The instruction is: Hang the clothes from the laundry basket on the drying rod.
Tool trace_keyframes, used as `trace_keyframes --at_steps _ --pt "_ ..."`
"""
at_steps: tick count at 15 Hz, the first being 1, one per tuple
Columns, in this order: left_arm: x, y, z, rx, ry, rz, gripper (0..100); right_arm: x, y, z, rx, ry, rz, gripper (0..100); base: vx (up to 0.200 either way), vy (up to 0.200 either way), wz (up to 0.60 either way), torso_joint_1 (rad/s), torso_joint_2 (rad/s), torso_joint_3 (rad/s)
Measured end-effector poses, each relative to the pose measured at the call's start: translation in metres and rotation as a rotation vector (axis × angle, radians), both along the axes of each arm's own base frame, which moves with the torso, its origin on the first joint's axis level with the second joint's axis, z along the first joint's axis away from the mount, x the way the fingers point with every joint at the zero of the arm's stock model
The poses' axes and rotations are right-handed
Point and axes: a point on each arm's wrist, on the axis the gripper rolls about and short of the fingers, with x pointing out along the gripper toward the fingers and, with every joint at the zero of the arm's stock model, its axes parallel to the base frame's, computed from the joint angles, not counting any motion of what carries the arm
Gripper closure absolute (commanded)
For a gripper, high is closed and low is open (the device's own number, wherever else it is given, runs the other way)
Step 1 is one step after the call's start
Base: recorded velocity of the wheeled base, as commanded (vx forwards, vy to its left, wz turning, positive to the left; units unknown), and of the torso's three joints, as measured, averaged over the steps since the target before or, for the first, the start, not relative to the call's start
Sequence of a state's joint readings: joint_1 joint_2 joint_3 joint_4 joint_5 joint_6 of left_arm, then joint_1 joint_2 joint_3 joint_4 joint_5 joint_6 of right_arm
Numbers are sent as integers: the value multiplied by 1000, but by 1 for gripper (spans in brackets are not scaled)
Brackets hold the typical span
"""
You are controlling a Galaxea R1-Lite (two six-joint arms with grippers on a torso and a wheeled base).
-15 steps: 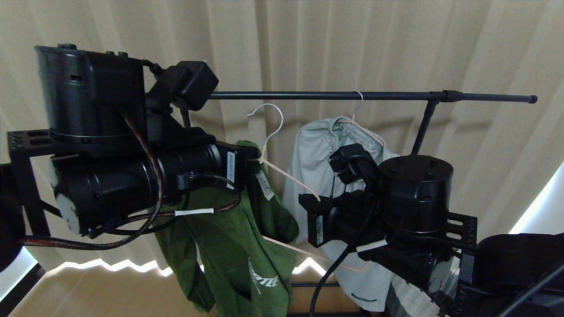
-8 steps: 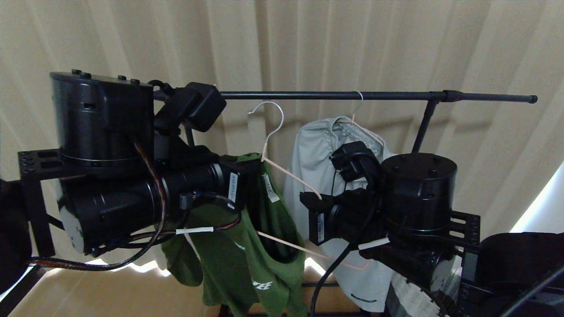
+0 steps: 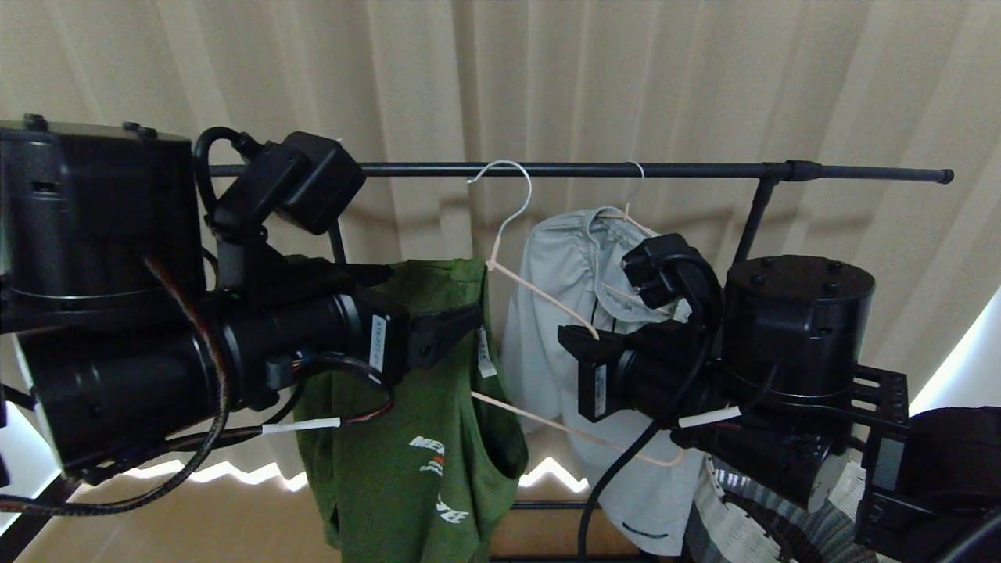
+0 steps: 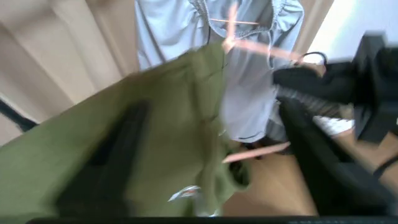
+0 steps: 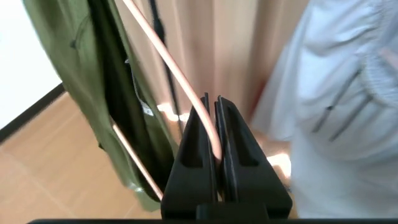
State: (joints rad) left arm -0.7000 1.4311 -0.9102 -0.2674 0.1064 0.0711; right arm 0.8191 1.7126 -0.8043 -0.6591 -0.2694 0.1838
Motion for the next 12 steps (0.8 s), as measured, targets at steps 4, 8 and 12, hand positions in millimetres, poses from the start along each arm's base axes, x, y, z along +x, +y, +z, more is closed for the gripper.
trace_keyframes --at_steps 4,8,12 --pt "-7 23 -3 108 -130 -30 0 -9 -23 4 -71 -47 5 100 0 0 0 0 0 0" --pt "1 44 -12 266 -283 -107 0 -26 -38 9 -92 -81 115 100 0 0 0 0 0 0" --pt "11 56 -22 374 -348 -165 0 -34 -45 12 -83 -101 148 100 0 0 0 0 0 0"
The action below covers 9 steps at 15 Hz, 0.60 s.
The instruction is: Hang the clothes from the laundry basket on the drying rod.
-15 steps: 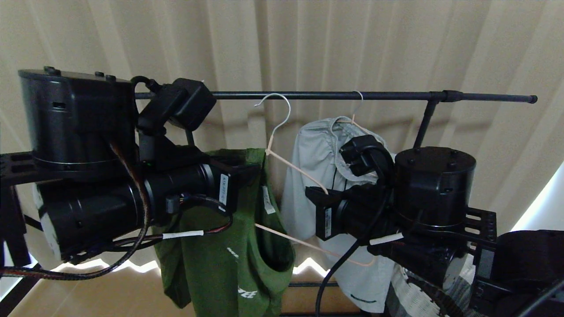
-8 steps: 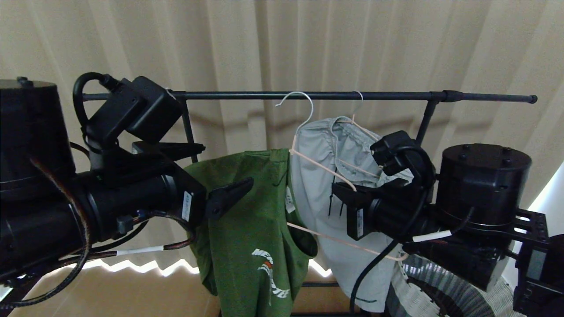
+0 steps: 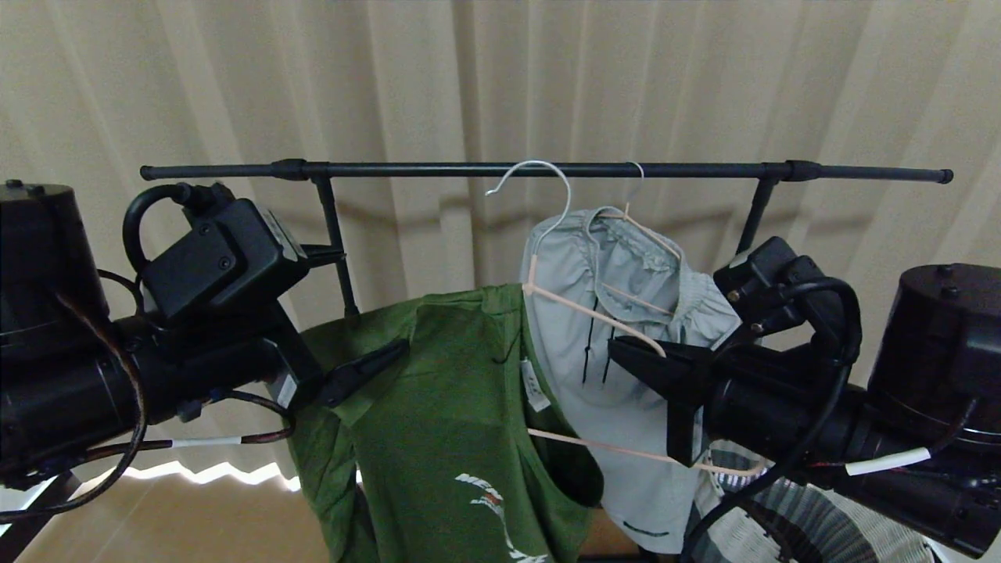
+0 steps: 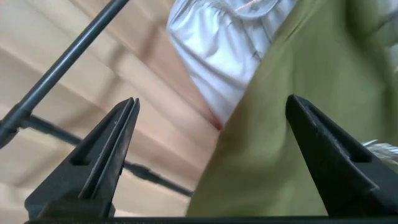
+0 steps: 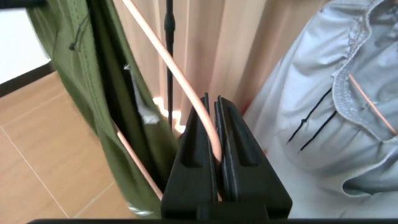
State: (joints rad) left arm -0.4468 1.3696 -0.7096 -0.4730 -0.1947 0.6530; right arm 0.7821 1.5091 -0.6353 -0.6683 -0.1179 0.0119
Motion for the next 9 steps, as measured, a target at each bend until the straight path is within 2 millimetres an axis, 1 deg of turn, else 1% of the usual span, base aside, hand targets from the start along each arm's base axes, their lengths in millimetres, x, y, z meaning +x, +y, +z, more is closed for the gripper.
trace_keyframes --at_steps 2,5,9 --pt "5 -1 0 -6 -24 4 0 -1 0 5 40 -36 30 100 0 0 0 0 0 0" --pt "12 -6 -1 -20 -56 -1 0 -2 -1 2 22 -45 52 100 0 0 0 0 0 0" --pt "13 -16 -1 -22 -54 -40 0 -2 0 1 16 -42 53 100 0 0 0 0 0 0"
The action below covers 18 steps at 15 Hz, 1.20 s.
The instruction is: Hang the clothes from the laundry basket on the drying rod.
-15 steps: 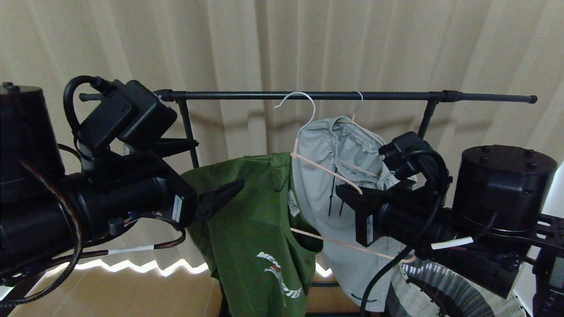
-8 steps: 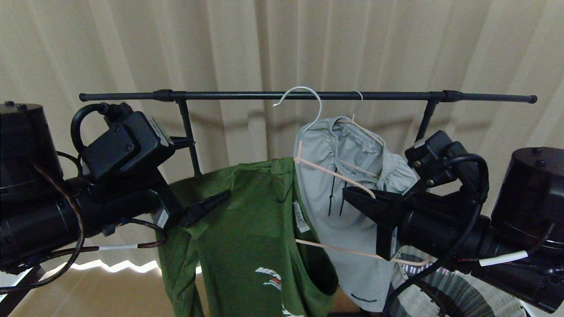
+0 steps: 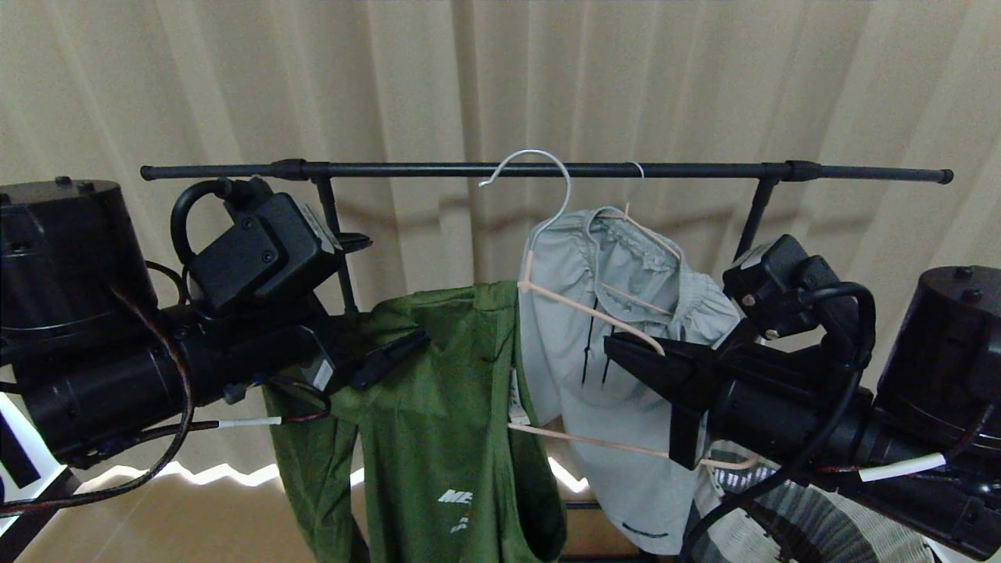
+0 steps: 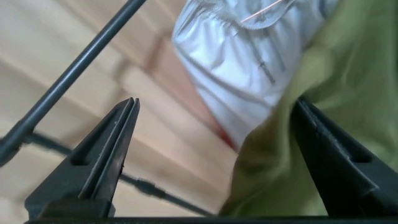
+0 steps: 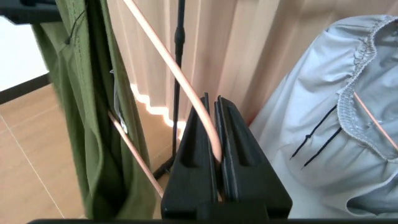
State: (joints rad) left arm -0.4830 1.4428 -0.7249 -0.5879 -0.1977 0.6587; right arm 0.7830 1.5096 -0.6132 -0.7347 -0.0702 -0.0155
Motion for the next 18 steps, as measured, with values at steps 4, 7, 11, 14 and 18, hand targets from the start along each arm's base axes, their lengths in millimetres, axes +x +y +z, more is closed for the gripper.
trace_keyframes --at_steps 4,7,11,14,18 --pt "-1 -3 0 -1 0 -11 0 6 0 0 9 -10 -16 100 0 0 0 0 0 0" --pt "0 -4 -1 1 4 -11 0 6 -1 -2 5 -6 -19 100 0 0 0 0 0 0" --pt "2 -5 -3 7 11 -12 0 4 0 -5 -3 2 -8 100 0 0 0 0 0 0" --pt "2 -5 -4 10 16 -13 100 1 3 -6 -4 3 5 100 0 0 0 0 0 0" --pt "2 -5 -5 8 16 -14 100 0 4 -6 -3 3 12 100 0 0 0 0 0 0"
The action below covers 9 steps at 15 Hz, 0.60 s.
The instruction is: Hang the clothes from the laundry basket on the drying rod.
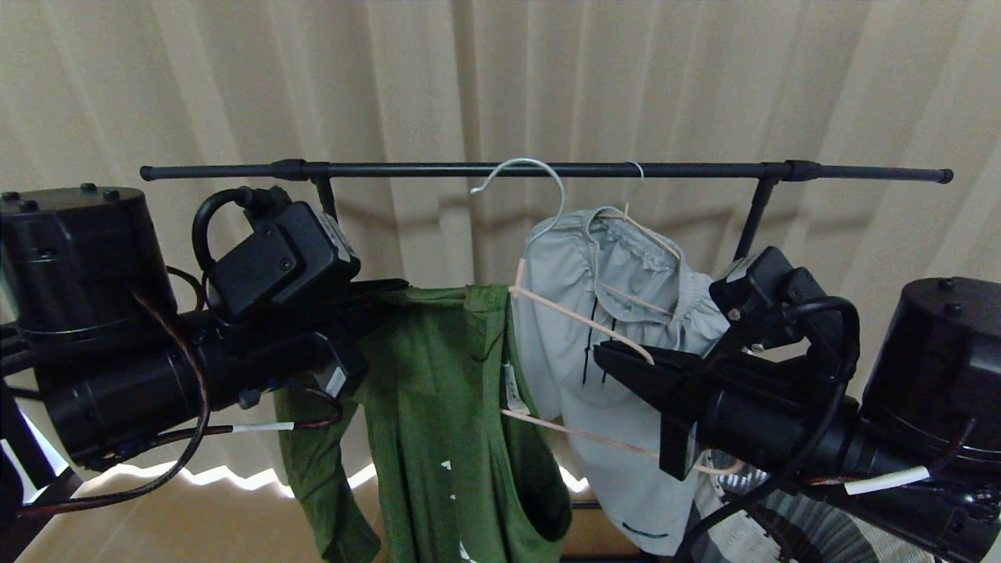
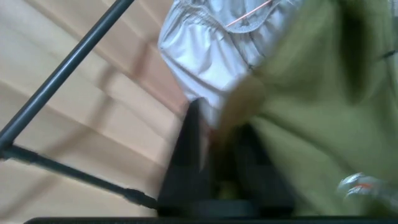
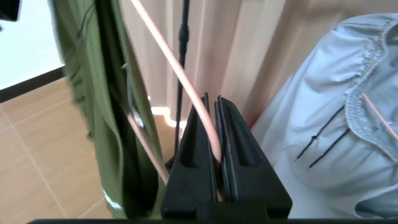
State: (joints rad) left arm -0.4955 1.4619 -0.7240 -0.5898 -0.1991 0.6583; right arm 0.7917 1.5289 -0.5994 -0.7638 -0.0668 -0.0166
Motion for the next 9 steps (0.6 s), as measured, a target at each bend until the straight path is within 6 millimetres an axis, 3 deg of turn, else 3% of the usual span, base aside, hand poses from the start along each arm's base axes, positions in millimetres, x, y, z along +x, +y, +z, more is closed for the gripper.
trace_keyframes --at_steps 4,5,9 --pt "0 0 -1 2 3 4 100 0 0 0 -1 -1 -2 100 0 0 0 0 0 0" --pt "0 0 -1 3 4 5 100 0 0 0 -2 -2 -2 0 0 0 0 0 0 0" --pt "0 1 -4 8 14 15 100 0 0 0 -7 0 -10 0 0 0 0 0 0 0"
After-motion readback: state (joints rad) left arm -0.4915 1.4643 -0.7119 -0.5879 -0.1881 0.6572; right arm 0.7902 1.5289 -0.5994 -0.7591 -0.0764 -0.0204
